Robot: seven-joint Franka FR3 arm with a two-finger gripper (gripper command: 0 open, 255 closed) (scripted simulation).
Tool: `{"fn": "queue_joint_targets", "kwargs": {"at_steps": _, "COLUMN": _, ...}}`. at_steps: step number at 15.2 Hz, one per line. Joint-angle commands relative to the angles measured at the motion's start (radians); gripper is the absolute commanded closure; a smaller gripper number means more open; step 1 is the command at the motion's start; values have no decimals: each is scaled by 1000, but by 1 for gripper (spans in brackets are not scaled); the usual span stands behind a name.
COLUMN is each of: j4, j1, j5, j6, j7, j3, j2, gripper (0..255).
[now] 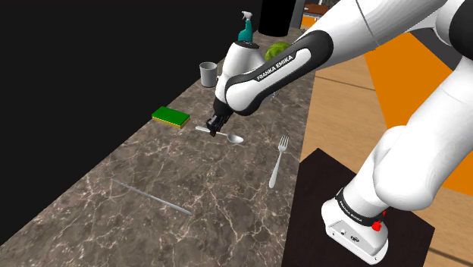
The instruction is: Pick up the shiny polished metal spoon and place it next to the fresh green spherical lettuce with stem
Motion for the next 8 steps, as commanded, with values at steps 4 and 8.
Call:
{"fn": "queue_joint_targets", "kwargs": {"at_steps": 4, "j4": 0, "j1": 0, "j5": 0, "j6": 0, "j7": 0, "j3": 0, "j2": 0, "gripper": 255}}
{"fn": "queue_joint_targets", "kwargs": {"at_steps": 8, "j4": 8, "j1": -1, "j5": -4, "j6": -28, "j7": 5, "j3": -1, "j2": -20, "gripper": 255}}
